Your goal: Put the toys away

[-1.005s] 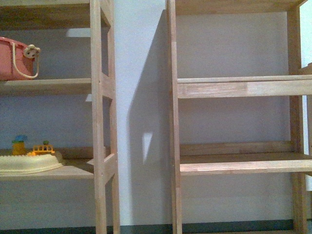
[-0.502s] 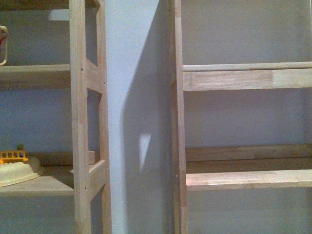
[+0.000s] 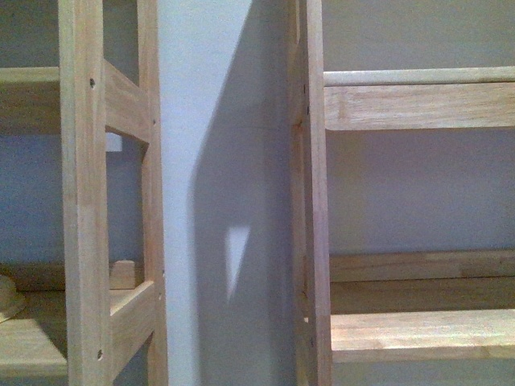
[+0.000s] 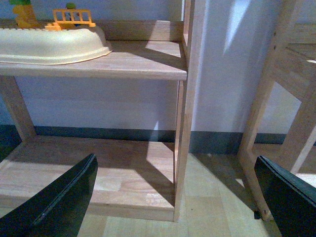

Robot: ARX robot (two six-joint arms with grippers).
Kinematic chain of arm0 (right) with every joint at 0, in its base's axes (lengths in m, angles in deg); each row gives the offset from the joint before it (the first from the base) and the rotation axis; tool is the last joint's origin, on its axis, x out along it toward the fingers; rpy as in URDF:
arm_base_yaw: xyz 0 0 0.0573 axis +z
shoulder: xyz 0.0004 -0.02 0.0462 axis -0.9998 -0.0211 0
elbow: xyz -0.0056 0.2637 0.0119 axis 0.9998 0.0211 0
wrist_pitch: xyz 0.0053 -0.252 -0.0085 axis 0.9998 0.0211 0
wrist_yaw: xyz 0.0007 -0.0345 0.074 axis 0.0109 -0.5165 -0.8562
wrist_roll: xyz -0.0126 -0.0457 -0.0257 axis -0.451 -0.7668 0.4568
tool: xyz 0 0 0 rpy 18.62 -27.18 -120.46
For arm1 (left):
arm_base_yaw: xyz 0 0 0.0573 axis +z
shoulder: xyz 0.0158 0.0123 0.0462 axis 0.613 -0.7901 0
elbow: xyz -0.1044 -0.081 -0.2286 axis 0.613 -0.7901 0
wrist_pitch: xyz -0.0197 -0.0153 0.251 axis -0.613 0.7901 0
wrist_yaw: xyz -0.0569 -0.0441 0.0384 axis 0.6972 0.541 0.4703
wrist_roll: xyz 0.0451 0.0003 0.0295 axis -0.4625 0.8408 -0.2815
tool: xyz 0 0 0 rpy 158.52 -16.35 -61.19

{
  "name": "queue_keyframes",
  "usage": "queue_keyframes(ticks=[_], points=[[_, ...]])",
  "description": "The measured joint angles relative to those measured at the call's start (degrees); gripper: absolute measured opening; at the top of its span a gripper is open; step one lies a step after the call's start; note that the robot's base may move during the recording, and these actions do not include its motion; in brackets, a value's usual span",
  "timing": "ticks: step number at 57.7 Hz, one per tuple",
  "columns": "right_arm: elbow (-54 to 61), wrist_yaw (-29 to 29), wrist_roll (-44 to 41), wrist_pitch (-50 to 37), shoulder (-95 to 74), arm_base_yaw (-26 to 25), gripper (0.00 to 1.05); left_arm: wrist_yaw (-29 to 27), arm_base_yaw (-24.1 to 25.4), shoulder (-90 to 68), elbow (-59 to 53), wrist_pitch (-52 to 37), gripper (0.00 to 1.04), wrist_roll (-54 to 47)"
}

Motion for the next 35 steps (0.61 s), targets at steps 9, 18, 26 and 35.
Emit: queue_keyframes(ticks=[9, 18, 26, 35], points=[[0.0, 0.0, 0.0, 0.0, -0.02, 0.0, 0.07, -0.02, 0.0, -0.02, -0.02, 0.0, 0.98, -0.02], [0.0, 0.0, 0.0, 0.0, -0.04, 0.0, 0.07, -0.02, 0.0, -0.02, -0.02, 0.0, 0.98, 0.0], [-0.2, 4.87, 1.9, 1.36, -0.68, 1.4, 0.07, -0.02, 0.0, -0.02, -0.02, 0.0, 0.98, -0.02], [-1.33, 20.85, 10.43, 3.52, -4.79, 5.92, 0.07, 0.0, 0.0, -0.02, -0.02, 0.0, 0.98, -0.02]])
